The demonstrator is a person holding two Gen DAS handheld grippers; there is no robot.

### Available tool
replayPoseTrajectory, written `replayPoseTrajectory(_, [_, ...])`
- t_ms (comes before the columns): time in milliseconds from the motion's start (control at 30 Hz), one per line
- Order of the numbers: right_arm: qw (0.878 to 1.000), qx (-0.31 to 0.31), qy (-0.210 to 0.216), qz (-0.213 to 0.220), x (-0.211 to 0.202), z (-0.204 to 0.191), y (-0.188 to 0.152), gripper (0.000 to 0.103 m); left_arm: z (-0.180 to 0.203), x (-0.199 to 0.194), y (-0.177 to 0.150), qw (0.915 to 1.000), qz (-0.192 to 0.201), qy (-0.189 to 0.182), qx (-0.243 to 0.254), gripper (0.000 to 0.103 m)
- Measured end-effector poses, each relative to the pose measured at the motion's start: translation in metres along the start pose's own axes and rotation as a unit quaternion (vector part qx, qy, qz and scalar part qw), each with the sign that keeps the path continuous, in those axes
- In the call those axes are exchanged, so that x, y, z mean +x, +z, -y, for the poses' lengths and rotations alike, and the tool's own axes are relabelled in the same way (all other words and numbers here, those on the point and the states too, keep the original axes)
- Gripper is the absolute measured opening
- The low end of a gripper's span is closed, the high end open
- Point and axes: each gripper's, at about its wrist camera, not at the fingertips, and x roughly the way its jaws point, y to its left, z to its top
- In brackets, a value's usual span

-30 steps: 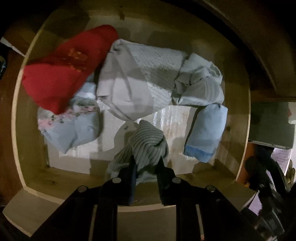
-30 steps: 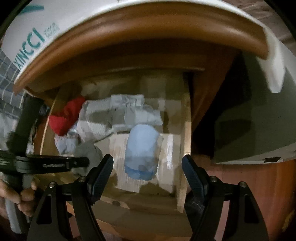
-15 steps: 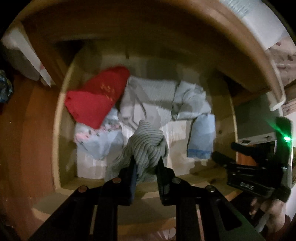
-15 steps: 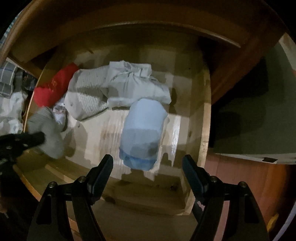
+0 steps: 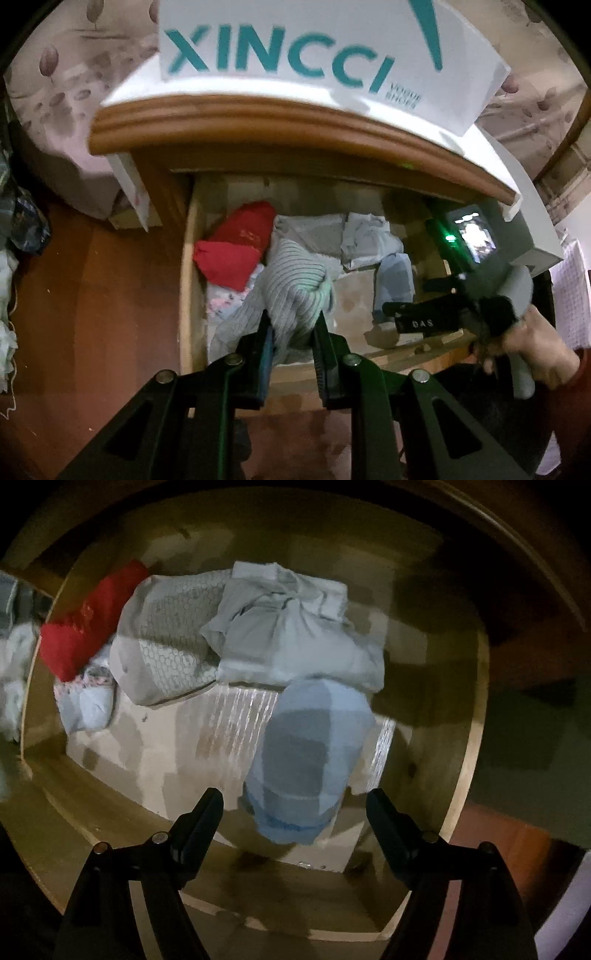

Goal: Take underwear out of drawer
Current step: 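Lift the grey sock with the left gripper while the right gripper lowers toward the light blue sock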

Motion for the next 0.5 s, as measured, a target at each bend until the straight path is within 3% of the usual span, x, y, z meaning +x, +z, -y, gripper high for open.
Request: replayPoseTrajectory(500, [0.997,0.050,-0.011,-0.051,0.025,-0.002,0.044,0.078,-0.017,-0.087,0.019,0.9975,0.070,0.011,0.005,0.019])
